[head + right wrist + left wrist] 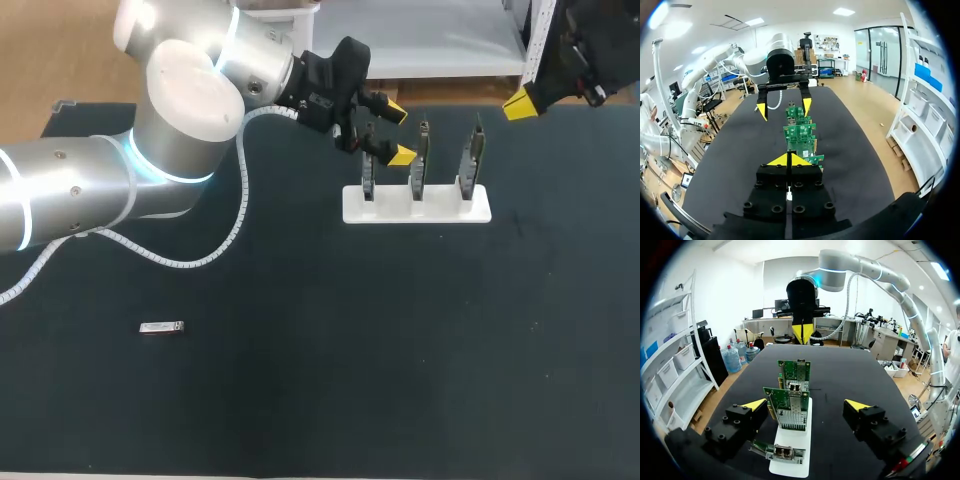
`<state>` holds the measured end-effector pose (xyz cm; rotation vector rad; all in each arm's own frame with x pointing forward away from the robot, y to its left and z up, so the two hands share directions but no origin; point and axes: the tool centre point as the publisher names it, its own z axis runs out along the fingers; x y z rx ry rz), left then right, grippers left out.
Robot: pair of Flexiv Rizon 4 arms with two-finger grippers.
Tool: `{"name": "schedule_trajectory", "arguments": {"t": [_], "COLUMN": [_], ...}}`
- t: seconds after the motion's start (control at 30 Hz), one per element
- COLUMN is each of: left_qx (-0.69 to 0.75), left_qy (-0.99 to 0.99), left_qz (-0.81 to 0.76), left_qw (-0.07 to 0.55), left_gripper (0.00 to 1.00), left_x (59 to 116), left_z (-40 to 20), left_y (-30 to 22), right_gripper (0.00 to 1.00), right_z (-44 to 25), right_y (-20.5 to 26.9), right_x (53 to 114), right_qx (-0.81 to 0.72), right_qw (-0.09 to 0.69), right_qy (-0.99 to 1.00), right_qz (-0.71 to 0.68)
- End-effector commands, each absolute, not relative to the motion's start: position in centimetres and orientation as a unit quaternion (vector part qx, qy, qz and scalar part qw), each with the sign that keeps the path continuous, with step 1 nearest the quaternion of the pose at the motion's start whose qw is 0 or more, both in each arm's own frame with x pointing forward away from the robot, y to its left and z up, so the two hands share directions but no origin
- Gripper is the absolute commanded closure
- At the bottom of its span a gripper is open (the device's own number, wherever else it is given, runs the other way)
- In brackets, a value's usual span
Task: Pick up the optical module with the left hand, and insert it into the network port with the right hand.
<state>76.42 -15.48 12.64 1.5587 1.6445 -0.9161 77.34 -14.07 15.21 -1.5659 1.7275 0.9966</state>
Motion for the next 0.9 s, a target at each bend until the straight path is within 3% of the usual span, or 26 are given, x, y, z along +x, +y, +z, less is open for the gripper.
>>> {"name": "schedule_trajectory", "arguments": {"t": [0.03,0.07,0.1,0.13,0.9], "left_qx": [0.600,0.600,0.600,0.600,0.600], "left_qy": [0.633,0.633,0.633,0.633,0.633], "left_qz": [-0.352,-0.352,-0.352,-0.352,-0.352], "left_qw": [0.339,0.339,0.339,0.339,0.339], "left_gripper": [0.00,0.00,0.00,0.00,0.00], "left_x": [76.54,76.54,76.54,76.54,76.54], "left_z": [12.67,12.67,12.67,12.67,12.67], "left_y": [-15.56,-15.56,-15.56,-15.56,-15.56], "right_gripper": [1.00,0.89,0.53,0.00,0.00], "right_z": [15.21,15.23,15.29,15.29,15.26], "right_y": [-14.02,-14.01,-14.02,-13.99,-13.97], "right_x": [77.28,77.27,77.27,77.28,77.29], "right_qx": [-0.589,-0.589,-0.591,-0.592,-0.592], "right_qw": [0.299,0.298,0.298,0.299,0.297], "right_qy": [0.652,0.653,0.657,0.662,0.658], "right_qz": [0.372,0.372,0.362,0.350,0.358]}}
